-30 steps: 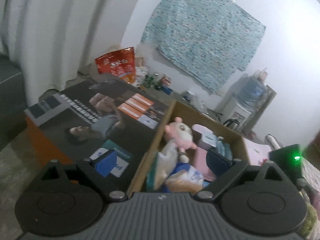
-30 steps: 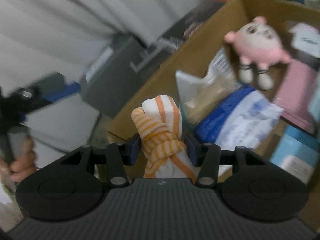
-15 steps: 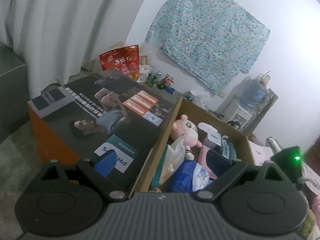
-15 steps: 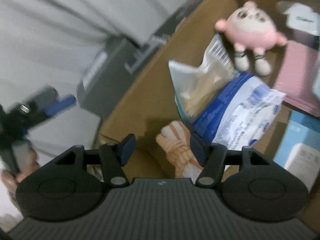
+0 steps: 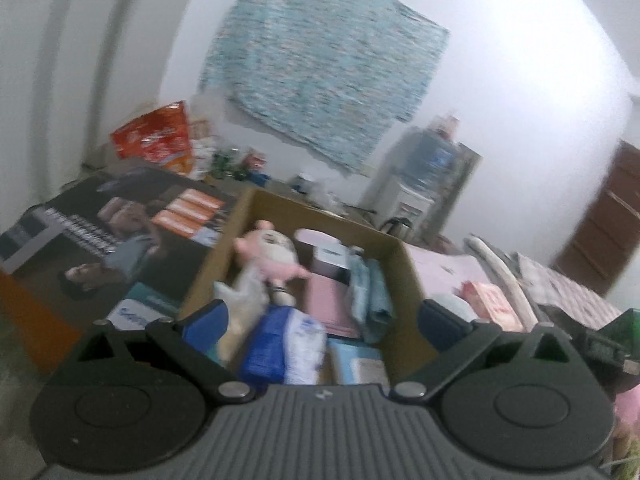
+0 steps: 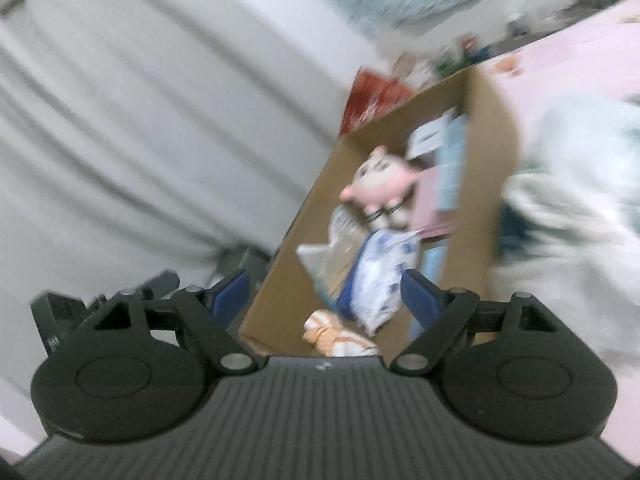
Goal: Organize soft objects
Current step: 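Lower the striped cloth into the cardboard box and open the right tool, then move both open tools back to the items on the bed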
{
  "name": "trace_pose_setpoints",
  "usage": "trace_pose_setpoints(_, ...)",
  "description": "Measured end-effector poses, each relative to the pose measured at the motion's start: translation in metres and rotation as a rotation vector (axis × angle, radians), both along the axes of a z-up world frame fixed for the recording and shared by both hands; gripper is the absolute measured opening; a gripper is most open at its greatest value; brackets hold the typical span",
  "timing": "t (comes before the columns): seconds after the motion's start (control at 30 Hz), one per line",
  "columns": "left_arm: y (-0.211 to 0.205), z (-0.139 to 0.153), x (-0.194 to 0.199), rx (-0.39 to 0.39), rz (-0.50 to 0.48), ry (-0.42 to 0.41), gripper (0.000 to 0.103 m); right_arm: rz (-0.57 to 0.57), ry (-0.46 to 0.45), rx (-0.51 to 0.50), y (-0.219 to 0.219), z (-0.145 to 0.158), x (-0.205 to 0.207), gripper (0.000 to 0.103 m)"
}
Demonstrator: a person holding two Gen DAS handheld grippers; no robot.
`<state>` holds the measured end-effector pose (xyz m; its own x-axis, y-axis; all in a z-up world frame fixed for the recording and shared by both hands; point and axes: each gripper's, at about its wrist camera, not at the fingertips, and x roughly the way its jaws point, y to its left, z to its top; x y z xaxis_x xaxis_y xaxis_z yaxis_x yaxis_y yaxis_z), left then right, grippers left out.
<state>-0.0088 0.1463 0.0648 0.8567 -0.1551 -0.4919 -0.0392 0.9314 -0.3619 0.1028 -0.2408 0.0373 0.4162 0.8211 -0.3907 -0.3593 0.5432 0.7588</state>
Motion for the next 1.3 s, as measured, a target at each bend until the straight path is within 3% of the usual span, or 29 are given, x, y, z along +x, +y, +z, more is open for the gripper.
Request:
trace_pose_setpoints(0.23, -0.044, -0.003, 0.008, 0.027, -0.123, -0.002, 0.102, -0.296, 0.036, 0.097, -0.106, -0.026, -0.042, 0.086)
trace_pose_setpoints(0.43, -0.088, -0.002, 0.025, 0.078, -0.211, 0.041, 0.102, -0.443, 0.056, 0.128, -0.157, -0.055, -0.069, 0.086)
trace_pose_setpoints(0.93, -0.196, -0.013, 0.075, 0.152, -0.389, 0.155, 0.102, -0.586, 0.126, 0.063, -0.225, -0.109, -0.093, 0.086)
trace_pose_setpoints(1.17, -0.267, -0.005, 0.143, 0.252, -0.518, 0.246, 0.102, -0.613, 0.124, 0.074, -0.246, -0.118, -0.093, 0.086)
trace_pose_setpoints(1.3, -0.305, -0.006, 0.195, 0.248, -0.593, 0.305, 0.102, -0.621, 0.081, 0.041, -0.252, -0.109, -0.088, 0.086)
